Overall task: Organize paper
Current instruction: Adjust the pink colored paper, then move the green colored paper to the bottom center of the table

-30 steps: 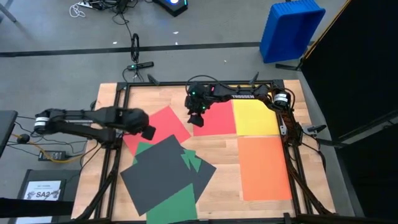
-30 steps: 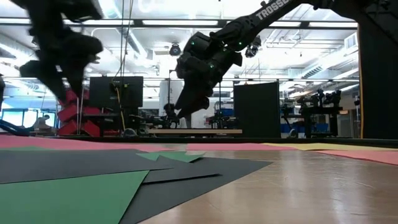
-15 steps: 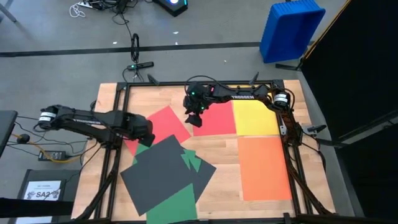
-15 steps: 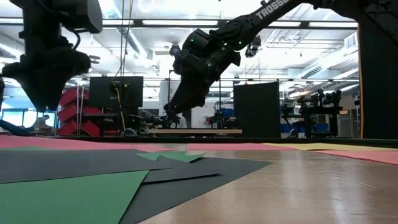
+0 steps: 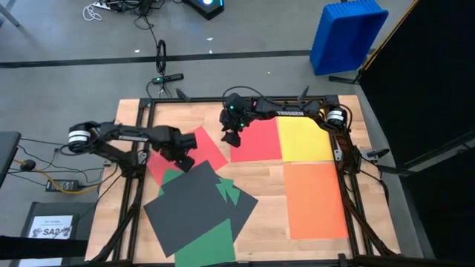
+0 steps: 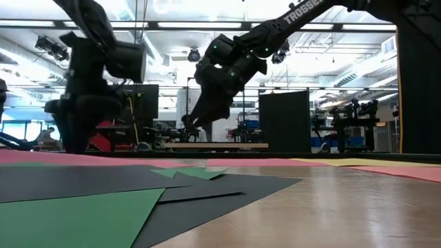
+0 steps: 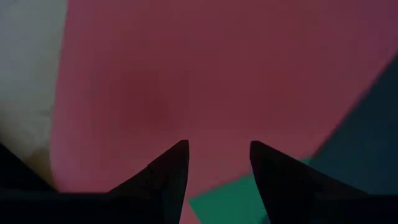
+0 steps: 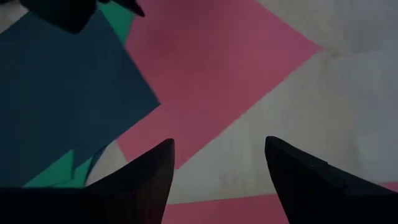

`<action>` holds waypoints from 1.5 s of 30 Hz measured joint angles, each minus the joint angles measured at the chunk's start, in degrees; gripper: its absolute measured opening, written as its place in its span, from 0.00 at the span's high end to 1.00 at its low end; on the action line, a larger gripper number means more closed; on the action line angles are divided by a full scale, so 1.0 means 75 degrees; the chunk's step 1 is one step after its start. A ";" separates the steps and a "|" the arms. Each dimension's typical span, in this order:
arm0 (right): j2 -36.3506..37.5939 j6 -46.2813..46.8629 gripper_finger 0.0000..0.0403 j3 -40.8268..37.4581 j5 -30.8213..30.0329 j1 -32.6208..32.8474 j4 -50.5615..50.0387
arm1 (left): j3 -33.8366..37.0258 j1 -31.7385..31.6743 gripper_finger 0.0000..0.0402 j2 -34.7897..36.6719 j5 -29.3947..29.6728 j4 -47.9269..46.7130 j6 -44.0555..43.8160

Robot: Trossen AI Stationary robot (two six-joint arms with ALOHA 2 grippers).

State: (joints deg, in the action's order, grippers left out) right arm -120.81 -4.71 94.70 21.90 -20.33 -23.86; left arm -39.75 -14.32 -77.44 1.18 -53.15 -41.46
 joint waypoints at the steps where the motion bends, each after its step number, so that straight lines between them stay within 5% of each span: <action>1: 0.0000 0.0026 0.44 0.0000 0.0000 -0.0051 0.0028 | 0.0000 -0.0147 0.61 -0.0107 0.0000 0.0015 0.0174; 12: 0.0000 -0.0082 0.41 0.0000 0.0118 -0.0206 -0.0830 | -0.0159 -0.1364 0.61 -0.1495 -0.0589 0.0205 0.2436; 22: -0.0003 -0.0598 0.43 0.0000 0.0048 -0.0205 -0.1323 | -0.0807 -0.1685 0.61 -0.1645 0.0003 0.0708 0.4277; 28: -0.0003 -0.0601 0.44 0.0000 0.0047 -0.0116 -0.1323 | -0.0835 -0.2321 0.61 -0.1748 0.0277 0.1049 0.4624; 34: -0.0003 -0.0598 0.42 0.0000 0.0045 -0.0039 -0.1302 | -0.0898 -0.2999 0.61 -0.1849 0.1739 0.1415 0.4538; 45: 0.0075 -0.0610 0.44 0.0000 0.0120 0.0168 -0.2043 | -0.2084 -0.2988 0.61 -0.0919 0.1375 0.0569 0.4499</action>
State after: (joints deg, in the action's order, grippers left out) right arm -120.25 -9.28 94.70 22.80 -19.07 -39.18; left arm -55.37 -36.73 -84.33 11.50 -48.88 -7.72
